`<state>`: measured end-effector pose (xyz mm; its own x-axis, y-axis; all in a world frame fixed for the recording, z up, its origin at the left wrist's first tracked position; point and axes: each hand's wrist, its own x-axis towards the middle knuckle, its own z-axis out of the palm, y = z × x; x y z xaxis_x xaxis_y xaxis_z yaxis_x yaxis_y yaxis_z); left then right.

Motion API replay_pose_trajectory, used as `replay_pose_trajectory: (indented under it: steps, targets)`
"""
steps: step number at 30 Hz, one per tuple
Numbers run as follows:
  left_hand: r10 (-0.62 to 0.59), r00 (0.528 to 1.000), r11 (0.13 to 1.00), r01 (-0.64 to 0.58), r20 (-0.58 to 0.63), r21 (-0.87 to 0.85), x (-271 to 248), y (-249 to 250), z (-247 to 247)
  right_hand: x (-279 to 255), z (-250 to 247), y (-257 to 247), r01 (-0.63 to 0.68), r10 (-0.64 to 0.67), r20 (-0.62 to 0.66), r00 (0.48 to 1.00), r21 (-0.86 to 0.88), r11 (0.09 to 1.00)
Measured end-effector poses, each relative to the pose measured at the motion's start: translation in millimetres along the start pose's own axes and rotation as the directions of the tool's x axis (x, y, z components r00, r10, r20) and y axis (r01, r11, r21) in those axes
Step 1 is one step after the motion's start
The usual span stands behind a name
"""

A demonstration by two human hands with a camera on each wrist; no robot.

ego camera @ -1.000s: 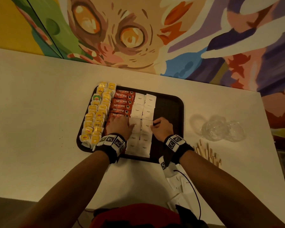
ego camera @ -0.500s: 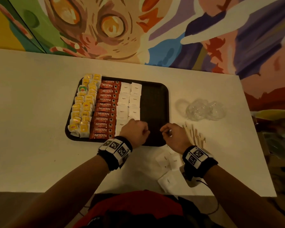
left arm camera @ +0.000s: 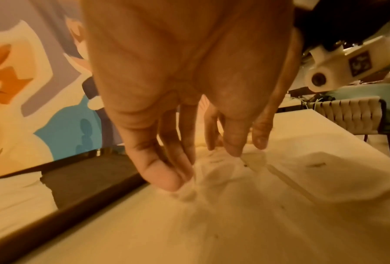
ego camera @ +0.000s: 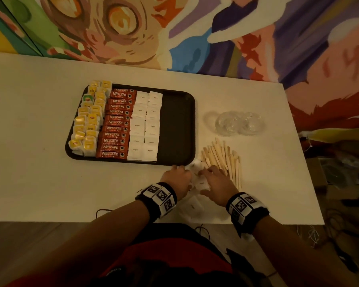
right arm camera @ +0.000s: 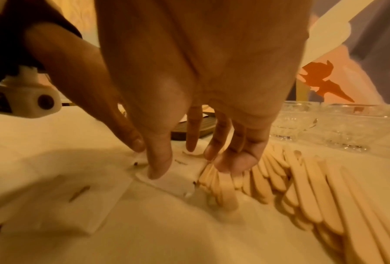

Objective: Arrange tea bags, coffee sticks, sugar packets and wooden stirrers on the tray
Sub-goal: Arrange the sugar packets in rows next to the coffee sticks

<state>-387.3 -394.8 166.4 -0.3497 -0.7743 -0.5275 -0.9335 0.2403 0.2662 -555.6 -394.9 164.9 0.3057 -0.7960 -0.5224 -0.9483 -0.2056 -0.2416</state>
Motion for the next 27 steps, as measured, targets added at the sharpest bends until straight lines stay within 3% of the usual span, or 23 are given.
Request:
replay_pose_trajectory:
  steps: [8,12,21,27]
  targets:
    - [-0.167,0.984,0.986,0.166,-0.056,-0.020,5,13,14,0,9,2,0.024,-0.018,-0.078,0.997,0.069,0.997]
    - [-0.248,0.968,0.962,0.242,-0.033,-0.129,7,14,13,2,10,3,0.014,-0.008,-0.080,0.997,0.073,0.997]
    - [-0.265,0.964,0.936,0.259,0.009,-0.240,7,12,20,3,6,3,0.017,-0.014,-0.083,0.996,0.043,0.999]
    - [-0.264,0.964,0.923,0.239,-0.044,-0.301,1,15,24,1,6,0,0.009,0.002,-0.095,0.995,0.120,0.993]
